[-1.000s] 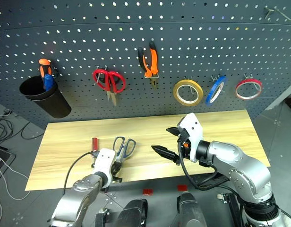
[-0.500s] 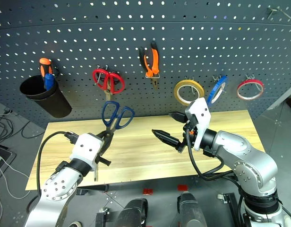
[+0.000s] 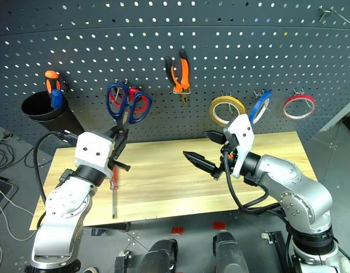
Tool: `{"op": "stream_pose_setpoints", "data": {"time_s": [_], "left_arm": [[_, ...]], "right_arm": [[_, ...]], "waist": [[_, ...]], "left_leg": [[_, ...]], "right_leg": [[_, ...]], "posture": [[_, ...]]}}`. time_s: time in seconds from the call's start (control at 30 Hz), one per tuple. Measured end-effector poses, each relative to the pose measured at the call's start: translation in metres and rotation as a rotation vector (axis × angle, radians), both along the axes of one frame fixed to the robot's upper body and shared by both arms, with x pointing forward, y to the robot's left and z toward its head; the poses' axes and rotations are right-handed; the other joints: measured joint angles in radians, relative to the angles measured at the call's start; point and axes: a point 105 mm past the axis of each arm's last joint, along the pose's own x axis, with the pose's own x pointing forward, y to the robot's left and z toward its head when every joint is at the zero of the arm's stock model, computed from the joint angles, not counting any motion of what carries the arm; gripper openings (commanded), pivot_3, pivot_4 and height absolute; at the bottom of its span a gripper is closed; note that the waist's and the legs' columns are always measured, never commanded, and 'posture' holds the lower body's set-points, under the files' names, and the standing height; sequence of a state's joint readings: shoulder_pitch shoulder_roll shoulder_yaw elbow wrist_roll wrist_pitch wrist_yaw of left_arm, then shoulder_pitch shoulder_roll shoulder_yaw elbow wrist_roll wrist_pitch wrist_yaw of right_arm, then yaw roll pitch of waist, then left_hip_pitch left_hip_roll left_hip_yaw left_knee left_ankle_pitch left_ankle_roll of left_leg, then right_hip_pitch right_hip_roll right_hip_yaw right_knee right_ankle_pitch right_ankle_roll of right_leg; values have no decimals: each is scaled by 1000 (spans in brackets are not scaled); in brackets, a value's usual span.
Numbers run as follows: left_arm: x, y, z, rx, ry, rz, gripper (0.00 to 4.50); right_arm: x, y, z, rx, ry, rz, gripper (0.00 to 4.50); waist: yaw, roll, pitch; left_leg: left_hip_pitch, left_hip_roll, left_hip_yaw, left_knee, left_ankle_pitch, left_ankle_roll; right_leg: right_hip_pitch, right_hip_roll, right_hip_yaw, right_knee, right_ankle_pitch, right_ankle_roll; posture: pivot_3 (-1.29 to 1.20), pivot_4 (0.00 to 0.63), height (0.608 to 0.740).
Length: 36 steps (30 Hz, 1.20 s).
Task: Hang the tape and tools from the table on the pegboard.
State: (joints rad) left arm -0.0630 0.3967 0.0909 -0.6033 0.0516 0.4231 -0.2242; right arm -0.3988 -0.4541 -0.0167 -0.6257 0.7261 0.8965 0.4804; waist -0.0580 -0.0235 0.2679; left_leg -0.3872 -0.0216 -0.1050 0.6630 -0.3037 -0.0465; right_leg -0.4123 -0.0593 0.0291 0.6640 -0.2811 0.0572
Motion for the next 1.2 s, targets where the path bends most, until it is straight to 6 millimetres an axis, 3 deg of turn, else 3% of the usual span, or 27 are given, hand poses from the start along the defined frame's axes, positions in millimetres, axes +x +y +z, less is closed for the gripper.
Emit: {"op": "stream_pose_setpoints", "data": {"time_s": [0.4, 0.67, 0.87, 1.0, 1.2], "left_arm": [[15, 11, -8, -57, 48, 56, 578], [26, 3, -17, -57, 92, 14, 578], [24, 3, -27, -139, 126, 9, 2337], [13, 14, -50, -243, 245, 79, 3593], [-22, 60, -93, -386, 478, 263, 3593]], "right_arm": [[1, 2, 6, 7, -28, 8, 4500], [0, 6, 7, 4, -30, 23, 4500], [-1, 8, 6, 1, -29, 30, 4500], [-2, 11, 2, -12, -19, 40, 4500], [3, 19, -14, -28, 32, -13, 4500]], "waist": [[1, 0, 0], [1, 0, 0], [0, 0, 0], [0, 0, 0], [1, 0, 2]], "left_leg": [[0, 0, 0, 2, 0, 0], [0, 0, 0, 2, 1, -1], [0, 0, 0, 2, 1, -1], [0, 0, 0, 2, 0, 0], [2, 1, 0, 2, 0, 0]], "right_leg": [[0, 0, -1, 2, 0, 0], [0, 0, 0, 2, 0, 0], [0, 0, 0, 1, 0, 0], [0, 0, 0, 2, 0, 0], [0, 2, 0, 5, 0, 0]], "posture": [[-70, 243, 740], [-73, 249, 740], [-68, 254, 740], [-43, 273, 740], [-3, 300, 740]]}}
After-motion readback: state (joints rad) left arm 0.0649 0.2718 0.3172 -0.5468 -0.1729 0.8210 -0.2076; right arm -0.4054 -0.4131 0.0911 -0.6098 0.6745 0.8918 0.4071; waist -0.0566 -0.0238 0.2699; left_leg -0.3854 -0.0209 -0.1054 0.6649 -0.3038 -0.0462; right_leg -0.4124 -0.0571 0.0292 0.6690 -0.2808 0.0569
